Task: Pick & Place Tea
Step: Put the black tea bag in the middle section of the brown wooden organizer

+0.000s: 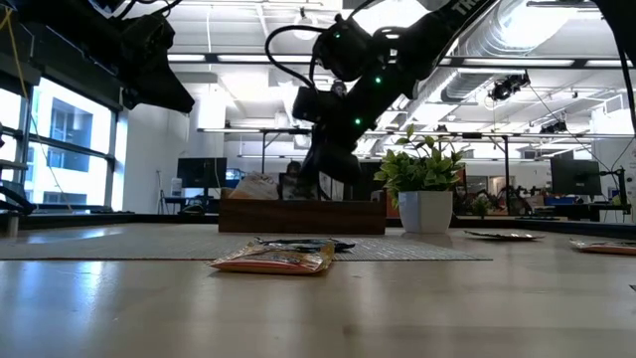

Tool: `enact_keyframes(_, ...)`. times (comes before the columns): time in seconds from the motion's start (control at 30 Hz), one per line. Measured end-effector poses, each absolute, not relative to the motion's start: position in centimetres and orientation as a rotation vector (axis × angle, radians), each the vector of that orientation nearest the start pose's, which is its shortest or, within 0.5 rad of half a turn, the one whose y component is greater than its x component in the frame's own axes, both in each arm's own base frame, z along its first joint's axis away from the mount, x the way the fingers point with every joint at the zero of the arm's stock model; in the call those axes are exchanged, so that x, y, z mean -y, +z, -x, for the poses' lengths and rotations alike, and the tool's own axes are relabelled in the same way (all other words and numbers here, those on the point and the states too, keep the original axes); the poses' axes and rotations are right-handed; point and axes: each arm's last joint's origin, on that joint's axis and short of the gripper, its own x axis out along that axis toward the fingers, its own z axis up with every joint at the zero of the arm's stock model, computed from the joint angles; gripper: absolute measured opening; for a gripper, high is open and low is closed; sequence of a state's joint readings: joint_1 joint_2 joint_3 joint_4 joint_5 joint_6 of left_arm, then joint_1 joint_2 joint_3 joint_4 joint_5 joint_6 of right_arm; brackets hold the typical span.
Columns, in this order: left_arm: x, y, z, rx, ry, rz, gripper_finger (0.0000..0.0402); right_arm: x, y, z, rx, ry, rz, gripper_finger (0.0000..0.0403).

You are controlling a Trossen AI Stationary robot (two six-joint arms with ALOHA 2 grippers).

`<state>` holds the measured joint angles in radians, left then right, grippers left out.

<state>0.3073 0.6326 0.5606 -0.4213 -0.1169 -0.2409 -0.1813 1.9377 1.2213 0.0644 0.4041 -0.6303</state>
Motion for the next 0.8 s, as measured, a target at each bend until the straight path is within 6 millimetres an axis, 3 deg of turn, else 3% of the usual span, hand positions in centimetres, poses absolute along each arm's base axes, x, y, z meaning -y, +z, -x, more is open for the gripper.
enact_keyframes(0.3, -4.6, 25.6, -13.3, -0.443, 0.474, 0.28, 0.0111, 7.9, 17.6, -40.4, -0.85, -0.39, 0.683, 0.0066)
enact_keyframes(0.5, -4.6, 25.6, -13.3, -0.443, 0.474, 0.28, 0.0111, 6.3, 17.7, -40.9, -0.808, -0.326, 0.693, 0.0114)
enact_keyframes(0.63, -4.6, 25.6, -13.3, -0.442, 0.473, 0.279, 0.0111, 5.6, 17.7, -41.2, -0.728, -0.151, 0.612, 0.0114)
enact_keyframes(0.8, -4.6, 25.6, -13.3, -0.442, 0.473, 0.28, 0.0111, 7.1, 17.5, -41.1, -0.723, -0.154, 0.539, 0.0076)
